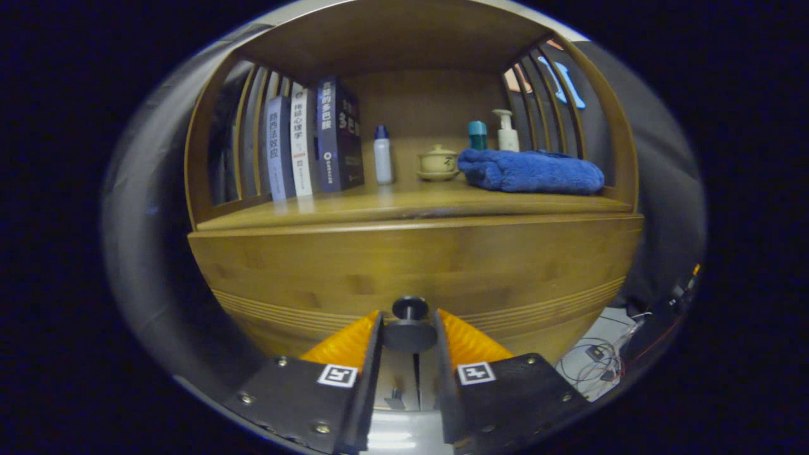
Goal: Pull open the drawer, take out the items inside it, and place them on the countertop above the cabinet.
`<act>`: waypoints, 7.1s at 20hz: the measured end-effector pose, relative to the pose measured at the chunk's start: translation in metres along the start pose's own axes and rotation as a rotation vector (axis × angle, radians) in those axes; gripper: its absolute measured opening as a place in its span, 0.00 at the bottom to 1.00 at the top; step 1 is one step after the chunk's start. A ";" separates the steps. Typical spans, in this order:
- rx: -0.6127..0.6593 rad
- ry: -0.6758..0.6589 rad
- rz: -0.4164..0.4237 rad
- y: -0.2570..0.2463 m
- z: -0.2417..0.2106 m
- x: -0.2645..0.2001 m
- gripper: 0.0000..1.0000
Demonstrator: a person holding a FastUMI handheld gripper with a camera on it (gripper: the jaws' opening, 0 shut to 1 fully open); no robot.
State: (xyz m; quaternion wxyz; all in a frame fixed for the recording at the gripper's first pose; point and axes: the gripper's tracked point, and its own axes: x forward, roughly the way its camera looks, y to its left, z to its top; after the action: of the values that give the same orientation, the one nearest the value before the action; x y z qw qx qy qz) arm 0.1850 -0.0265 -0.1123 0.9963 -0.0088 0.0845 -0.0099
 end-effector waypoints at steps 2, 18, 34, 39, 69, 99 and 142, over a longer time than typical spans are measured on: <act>-0.037 -0.041 -0.014 -0.001 0.001 -0.001 0.40; -0.041 -0.005 0.031 0.000 -0.023 -0.083 0.35; -0.001 -0.087 0.092 -0.018 -0.047 -0.190 0.07; -0.035 -0.075 0.048 -0.010 -0.041 -0.147 0.56; -0.034 0.013 0.141 0.014 0.042 -0.227 1.00; 0.055 0.327 0.137 0.008 0.035 -0.094 0.20; 0.161 0.056 0.172 0.029 0.208 -0.010 0.14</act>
State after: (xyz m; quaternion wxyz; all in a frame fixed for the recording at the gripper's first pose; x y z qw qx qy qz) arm 0.2109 0.0057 0.0937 0.9882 0.0790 0.1118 0.0687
